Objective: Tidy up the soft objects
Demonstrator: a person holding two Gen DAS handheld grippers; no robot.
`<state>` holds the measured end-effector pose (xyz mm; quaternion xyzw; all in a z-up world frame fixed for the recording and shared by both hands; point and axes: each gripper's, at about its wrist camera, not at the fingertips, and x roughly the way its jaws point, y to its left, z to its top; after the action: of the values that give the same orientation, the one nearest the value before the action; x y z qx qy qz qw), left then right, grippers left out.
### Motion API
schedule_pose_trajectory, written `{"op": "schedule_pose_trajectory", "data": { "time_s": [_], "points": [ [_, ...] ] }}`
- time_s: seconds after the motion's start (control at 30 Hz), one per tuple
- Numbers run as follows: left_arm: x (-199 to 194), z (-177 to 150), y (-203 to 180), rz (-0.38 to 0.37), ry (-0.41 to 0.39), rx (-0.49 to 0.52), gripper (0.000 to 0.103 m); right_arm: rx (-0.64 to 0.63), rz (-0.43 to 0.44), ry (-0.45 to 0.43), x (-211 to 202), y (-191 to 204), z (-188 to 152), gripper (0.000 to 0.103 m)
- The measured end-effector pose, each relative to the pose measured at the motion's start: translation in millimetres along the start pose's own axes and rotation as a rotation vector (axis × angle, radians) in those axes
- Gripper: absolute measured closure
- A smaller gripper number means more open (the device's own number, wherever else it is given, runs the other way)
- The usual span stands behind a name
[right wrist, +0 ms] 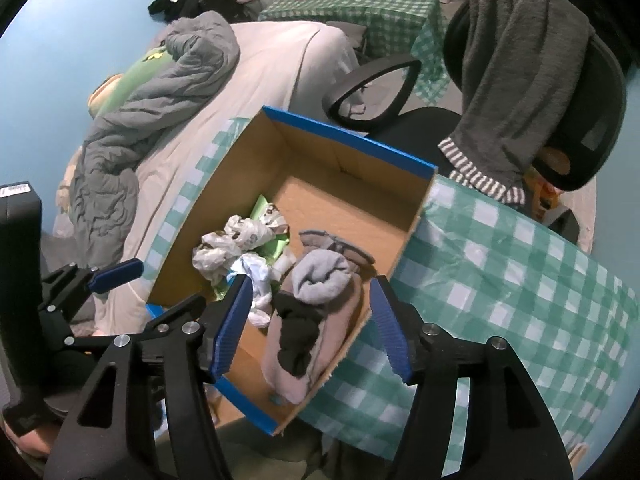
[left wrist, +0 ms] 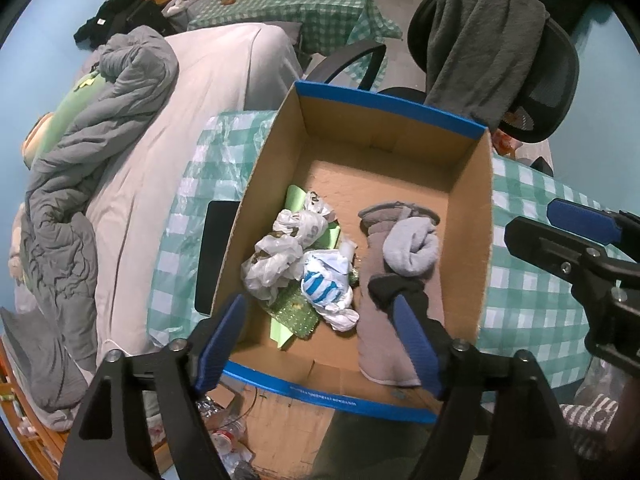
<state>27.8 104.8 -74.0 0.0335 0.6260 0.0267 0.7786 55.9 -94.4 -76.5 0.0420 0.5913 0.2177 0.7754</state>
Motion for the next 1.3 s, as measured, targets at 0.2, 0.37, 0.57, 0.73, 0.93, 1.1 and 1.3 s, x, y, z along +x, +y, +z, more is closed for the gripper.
{"op": "schedule_pose_trajectory", "data": {
  "time_s": [0.2, 0.37, 0.57, 0.73, 0.93, 1.1, 1.3],
  "points": [
    [-15.1, -2.6, -10.2, -0.006, -0.013, 0.018, 0.022, 0.028, -0.04, -0.02, -17.1, -14.6, -10.3, 0.034],
    [-29.7, -1.6, -23.4, -0.017, -0.038, 0.041, 0.022, 0.056, -0.052, -0.052, -33.8, -25.7, -15.7, 0.033],
    [-44.0, 3.7, -41.3, -0.019, -0.072, 0.079, 0.022, 0.076, -0.082, -0.098, -57.2, -42.4, -22.8, 0.03],
    [-55.0, 9.1, -55.0, -0.032, -0.087, 0.094, 0.022, 0.108, -0.095, -0.129, -74.9, -57.3, -27.6, 0.03],
    [-68.1, 12.2, -71.1, -0.037, -0.11, 0.111, 0.022, 0.14, -0.108, -0.158, -93.3, -74.7, -36.3, 0.03],
    [-74.6, 12.0, -84.1, -0.043, -0.116, 0.128, 0.018, 0.174, -0.113, -0.174, -104.0, -88.5, -44.9, 0.03],
    [-80.6, 10.3, -99.7, -0.046, -0.115, 0.156, 0.018, 0.201, -0.119, -0.18, -111.1, -99.4, -54.8, 0.029]
  ]
}}
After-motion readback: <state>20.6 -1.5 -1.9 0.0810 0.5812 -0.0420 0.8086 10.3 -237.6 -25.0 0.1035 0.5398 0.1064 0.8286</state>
